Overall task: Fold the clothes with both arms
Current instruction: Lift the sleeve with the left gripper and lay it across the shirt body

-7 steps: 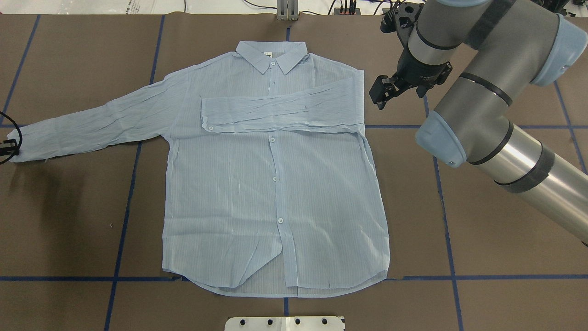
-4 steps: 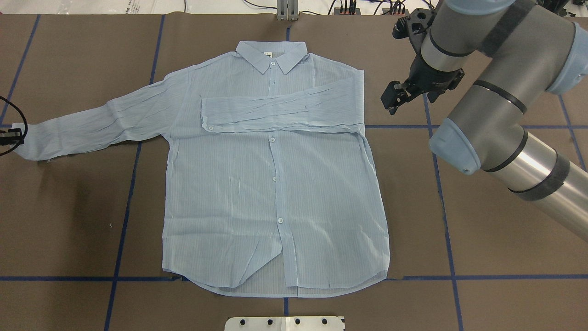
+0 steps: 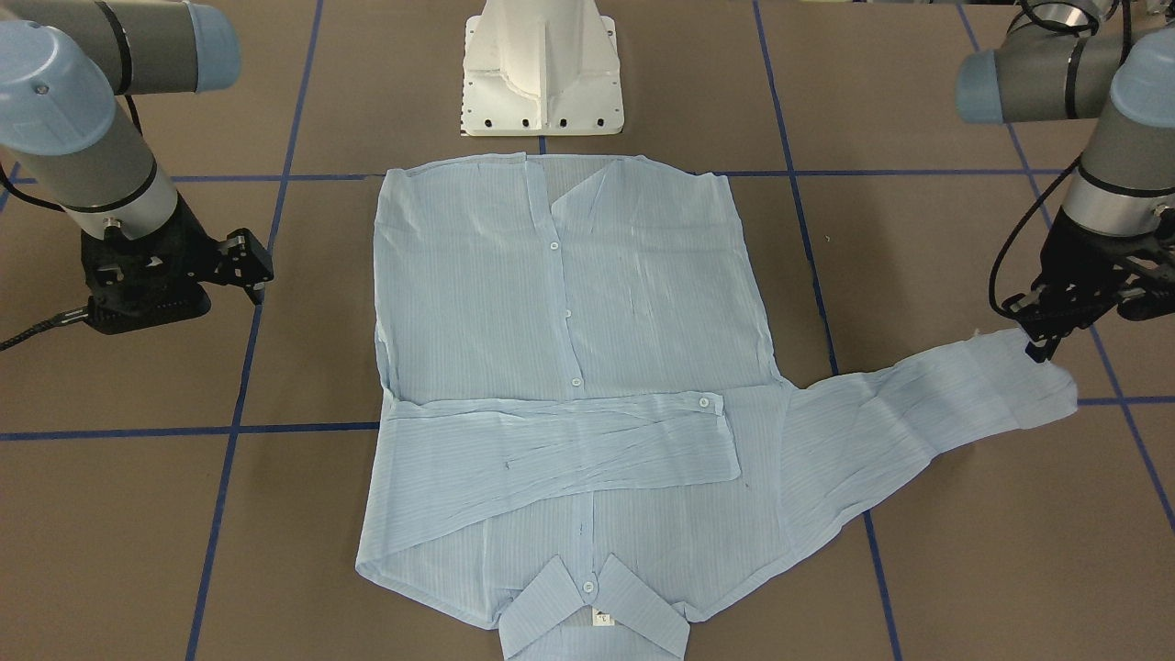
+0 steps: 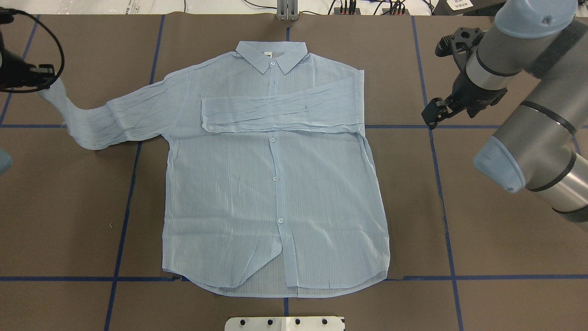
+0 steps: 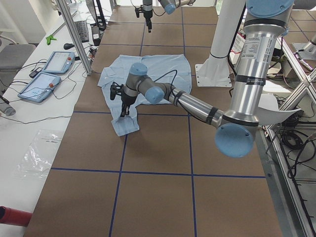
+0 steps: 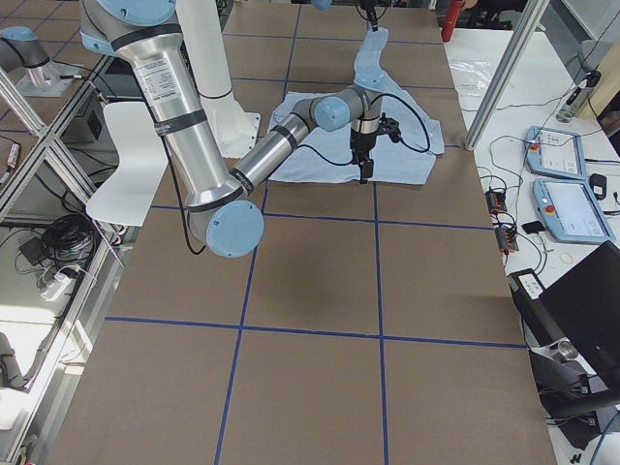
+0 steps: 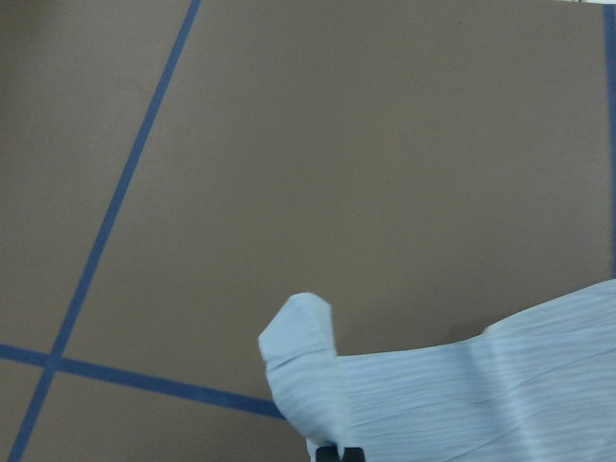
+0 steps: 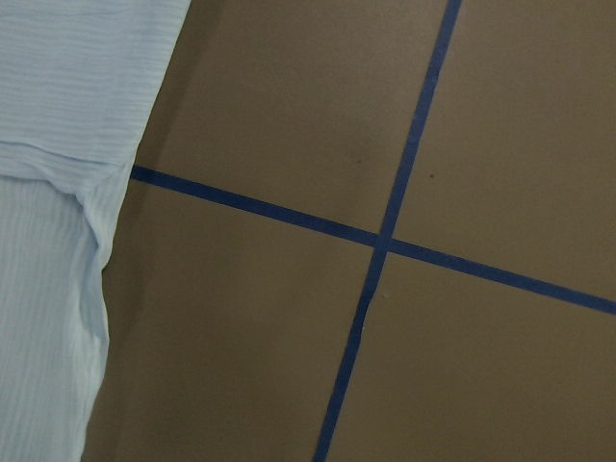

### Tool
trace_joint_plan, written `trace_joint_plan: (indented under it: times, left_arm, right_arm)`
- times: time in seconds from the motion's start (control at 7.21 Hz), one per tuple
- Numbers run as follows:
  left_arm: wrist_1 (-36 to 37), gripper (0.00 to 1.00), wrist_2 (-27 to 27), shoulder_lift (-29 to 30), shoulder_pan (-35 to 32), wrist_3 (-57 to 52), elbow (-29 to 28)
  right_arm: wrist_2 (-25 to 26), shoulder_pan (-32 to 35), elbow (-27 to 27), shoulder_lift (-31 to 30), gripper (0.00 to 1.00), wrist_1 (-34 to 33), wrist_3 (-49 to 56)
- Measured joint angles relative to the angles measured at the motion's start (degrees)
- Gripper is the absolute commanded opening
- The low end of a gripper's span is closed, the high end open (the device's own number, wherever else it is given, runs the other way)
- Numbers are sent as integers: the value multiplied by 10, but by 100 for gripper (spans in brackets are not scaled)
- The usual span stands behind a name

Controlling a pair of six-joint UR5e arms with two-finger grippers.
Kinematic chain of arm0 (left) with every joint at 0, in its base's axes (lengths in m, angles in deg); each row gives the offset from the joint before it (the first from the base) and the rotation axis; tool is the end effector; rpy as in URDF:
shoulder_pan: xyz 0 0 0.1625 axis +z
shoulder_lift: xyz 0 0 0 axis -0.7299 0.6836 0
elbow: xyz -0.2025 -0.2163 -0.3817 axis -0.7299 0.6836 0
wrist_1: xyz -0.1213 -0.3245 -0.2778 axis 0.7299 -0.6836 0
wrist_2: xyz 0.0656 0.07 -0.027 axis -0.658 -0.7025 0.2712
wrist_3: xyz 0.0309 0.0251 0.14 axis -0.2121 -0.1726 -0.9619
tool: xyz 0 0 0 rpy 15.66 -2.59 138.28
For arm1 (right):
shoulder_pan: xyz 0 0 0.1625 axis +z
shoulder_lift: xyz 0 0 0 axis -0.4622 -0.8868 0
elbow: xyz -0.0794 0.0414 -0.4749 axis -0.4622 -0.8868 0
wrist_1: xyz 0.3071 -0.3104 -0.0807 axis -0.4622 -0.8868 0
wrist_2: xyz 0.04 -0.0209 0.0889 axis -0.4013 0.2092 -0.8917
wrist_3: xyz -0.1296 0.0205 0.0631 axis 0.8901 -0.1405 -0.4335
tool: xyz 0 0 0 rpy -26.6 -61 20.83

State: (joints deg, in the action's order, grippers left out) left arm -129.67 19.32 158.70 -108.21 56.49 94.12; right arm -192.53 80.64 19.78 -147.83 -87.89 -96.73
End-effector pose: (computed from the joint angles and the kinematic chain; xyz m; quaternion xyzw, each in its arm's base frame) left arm 0.2381 -0.6238 0.4499 0.1485 0.3205 -0.1606 0.9217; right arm -0.3364 -0.5522 0.4021 0.0575 -0.3291 -0.1241 0.9343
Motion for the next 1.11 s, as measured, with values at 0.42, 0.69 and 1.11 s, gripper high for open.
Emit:
trace_joint_plan:
  times: [0.42, 0.69, 1.11]
  left_arm:
    - [175, 0, 37, 192, 1, 53, -10]
    - [185, 0, 78, 287, 4, 138, -61]
    - [158, 0, 91, 332, 35, 216, -96]
  right_arm:
    - [-7, 7, 13, -52, 100, 47, 21]
    - [-20, 8, 13, -122, 100, 153, 16]
    - [-29, 12, 10, -148, 100, 190, 10]
